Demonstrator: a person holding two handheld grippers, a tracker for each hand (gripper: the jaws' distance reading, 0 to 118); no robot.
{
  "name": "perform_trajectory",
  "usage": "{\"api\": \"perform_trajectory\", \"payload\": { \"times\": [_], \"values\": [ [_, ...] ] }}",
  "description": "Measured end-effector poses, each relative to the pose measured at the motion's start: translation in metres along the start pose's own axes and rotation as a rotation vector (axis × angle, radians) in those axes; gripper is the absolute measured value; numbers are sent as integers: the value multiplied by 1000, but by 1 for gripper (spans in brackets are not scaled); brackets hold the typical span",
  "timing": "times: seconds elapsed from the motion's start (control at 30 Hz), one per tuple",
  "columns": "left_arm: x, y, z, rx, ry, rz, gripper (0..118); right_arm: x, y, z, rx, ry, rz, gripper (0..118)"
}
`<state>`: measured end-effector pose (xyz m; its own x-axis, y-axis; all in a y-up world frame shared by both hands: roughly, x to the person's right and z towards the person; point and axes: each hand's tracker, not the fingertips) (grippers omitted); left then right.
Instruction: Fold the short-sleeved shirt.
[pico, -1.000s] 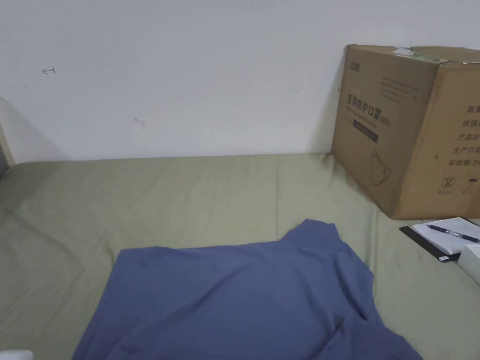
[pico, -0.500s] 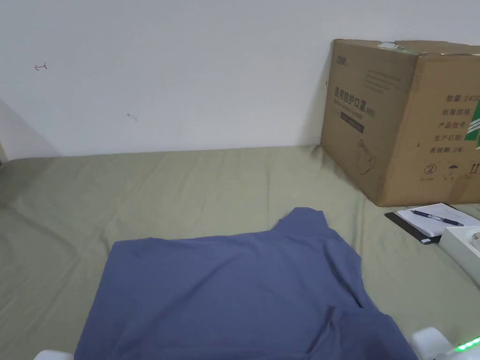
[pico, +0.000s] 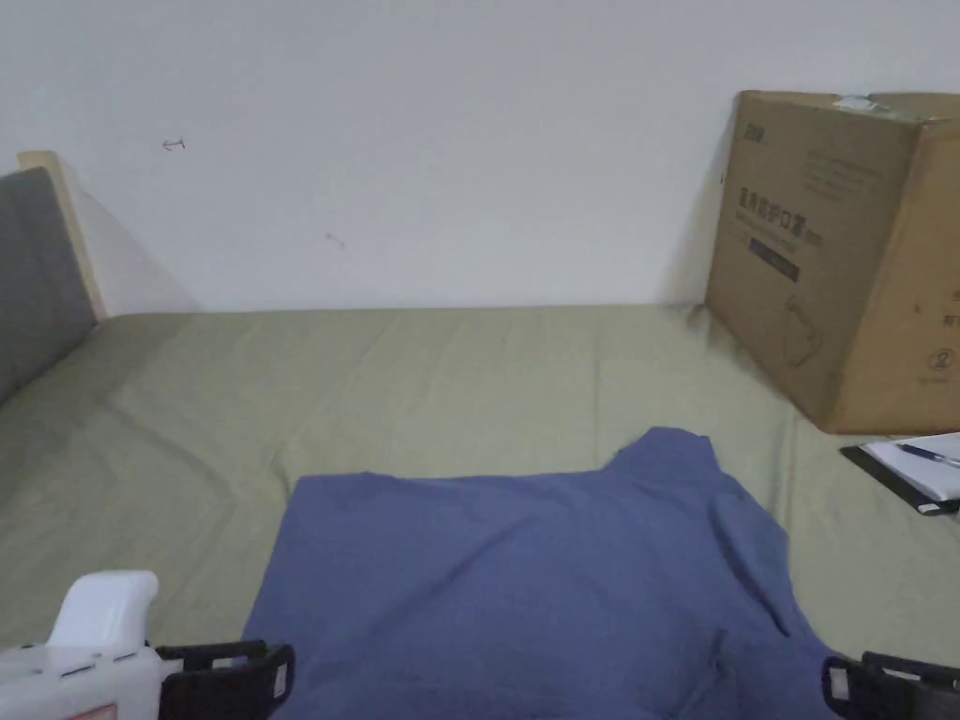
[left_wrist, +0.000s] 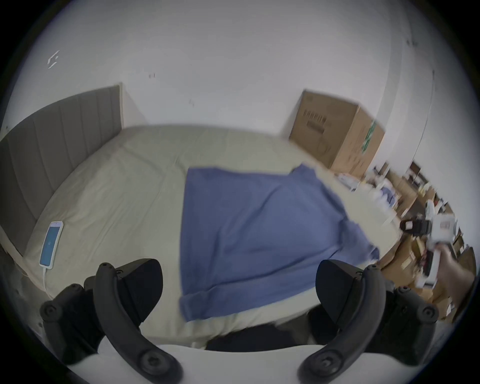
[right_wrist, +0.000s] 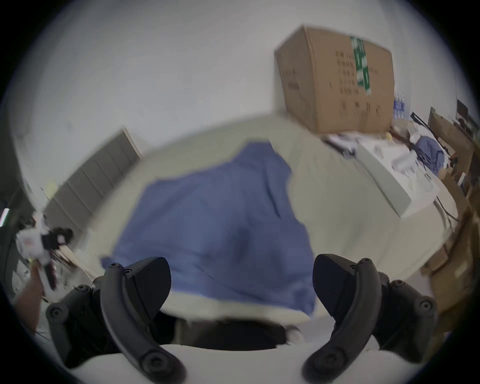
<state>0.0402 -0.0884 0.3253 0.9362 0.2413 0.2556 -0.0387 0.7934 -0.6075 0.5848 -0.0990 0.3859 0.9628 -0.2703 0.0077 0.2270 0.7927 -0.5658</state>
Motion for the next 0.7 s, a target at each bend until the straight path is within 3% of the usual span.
{"api": "perform_trajectory", "payload": {
  "times": [0.07,0.1,0.13,0.17,0.2,0.23,0.27,0.33,0.5,0.6,0.7],
  "values": [
    [18,-3,17,154,-6,23,114,-26,-4,17,193,52,-1,110],
    [23,-5,21,219,-18,29,109,-37,-6,24,274,71,4,106],
    [30,-8,27,265,-28,26,94,-48,-10,31,359,70,15,94],
    [36,-11,30,306,-16,13,75,-57,-14,35,414,60,29,69],
    [43,-15,34,350,3,-10,48,-66,-17,37,458,21,37,37],
    [47,-20,35,400,49,-42,4,-75,-22,38,494,-17,43,0],
    [52,-25,38,445,83,-66,0,-81,-27,40,531,-53,53,0],
    [54,-34,45,509,97,-70,0,-75,-31,37,514,8,16,0],
    [41,-15,54,452,161,-61,0,-72,-21,41,488,-22,57,0],
    [12,15,29,73,147,-26,0,-71,-16,48,480,2,57,0],
    [-29,19,-28,-401,19,136,0,-72,-12,43,397,45,86,0]
  ]
}}
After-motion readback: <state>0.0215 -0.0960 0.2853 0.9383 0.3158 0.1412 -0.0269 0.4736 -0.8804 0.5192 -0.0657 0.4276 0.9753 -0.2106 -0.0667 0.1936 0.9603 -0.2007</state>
